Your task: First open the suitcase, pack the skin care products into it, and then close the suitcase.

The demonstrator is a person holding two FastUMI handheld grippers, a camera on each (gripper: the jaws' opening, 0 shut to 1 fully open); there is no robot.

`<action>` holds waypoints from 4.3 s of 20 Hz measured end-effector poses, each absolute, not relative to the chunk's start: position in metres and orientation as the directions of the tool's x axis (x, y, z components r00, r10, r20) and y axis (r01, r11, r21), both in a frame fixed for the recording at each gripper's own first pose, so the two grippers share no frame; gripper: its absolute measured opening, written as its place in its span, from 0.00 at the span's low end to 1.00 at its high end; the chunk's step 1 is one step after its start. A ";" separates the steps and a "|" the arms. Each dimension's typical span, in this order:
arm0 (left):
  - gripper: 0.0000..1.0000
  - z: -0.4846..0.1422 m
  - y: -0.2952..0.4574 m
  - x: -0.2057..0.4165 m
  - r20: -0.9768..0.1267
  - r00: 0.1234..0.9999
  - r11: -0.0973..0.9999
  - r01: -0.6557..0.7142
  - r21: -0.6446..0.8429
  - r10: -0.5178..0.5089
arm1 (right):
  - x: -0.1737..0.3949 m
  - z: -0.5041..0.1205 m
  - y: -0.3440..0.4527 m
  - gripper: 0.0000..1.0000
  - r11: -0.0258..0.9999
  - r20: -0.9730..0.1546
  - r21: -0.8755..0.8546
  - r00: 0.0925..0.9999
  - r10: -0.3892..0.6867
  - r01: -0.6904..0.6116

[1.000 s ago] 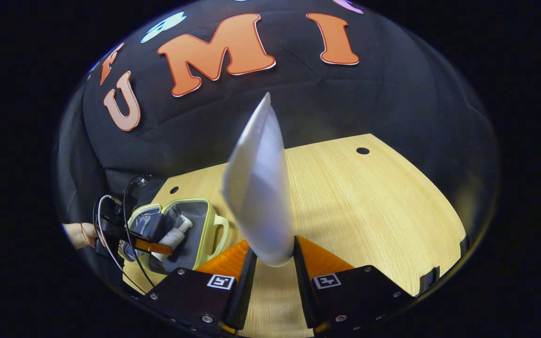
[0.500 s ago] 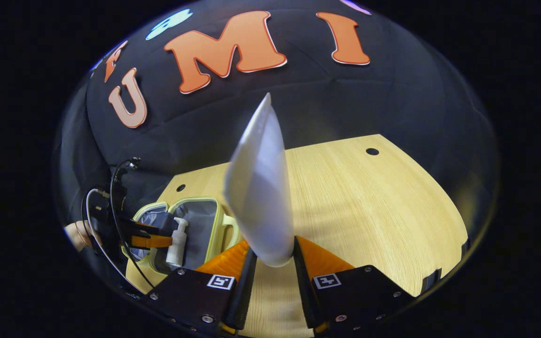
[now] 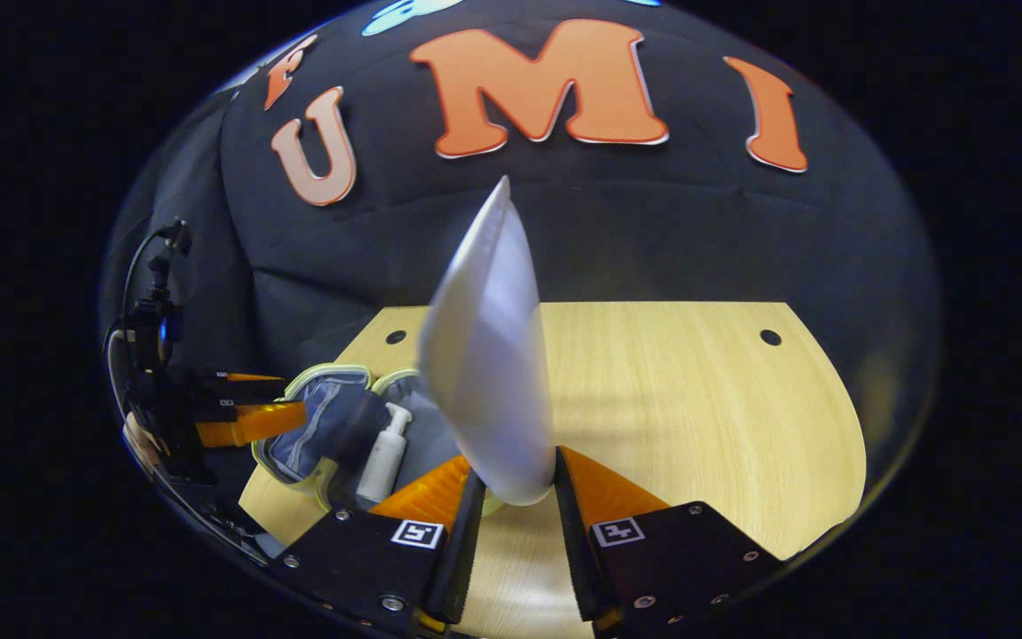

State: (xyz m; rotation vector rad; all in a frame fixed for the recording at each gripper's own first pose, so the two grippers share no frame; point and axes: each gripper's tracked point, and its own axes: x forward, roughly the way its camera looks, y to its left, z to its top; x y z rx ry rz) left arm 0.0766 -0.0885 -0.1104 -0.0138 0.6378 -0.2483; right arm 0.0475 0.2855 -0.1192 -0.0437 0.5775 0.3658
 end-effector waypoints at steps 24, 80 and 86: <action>0.98 -0.125 0.120 -0.004 -0.583 0.813 0.992 -0.078 -0.102 0.004 | 0.043 -0.297 0.412 0.43 0.923 -0.925 0.171 0.267 0.271 -0.345; 0.10 -0.206 0.216 0.101 -0.448 0.875 0.796 -0.136 -0.589 -0.182 | 0.035 -0.191 0.358 0.96 0.942 -0.755 0.262 0.564 0.335 -0.209; 0.10 -0.096 0.160 0.088 -0.366 0.903 0.863 0.010 -0.505 -0.224 | 0.054 -0.138 0.352 0.96 0.917 -0.640 0.321 0.659 0.396 -0.239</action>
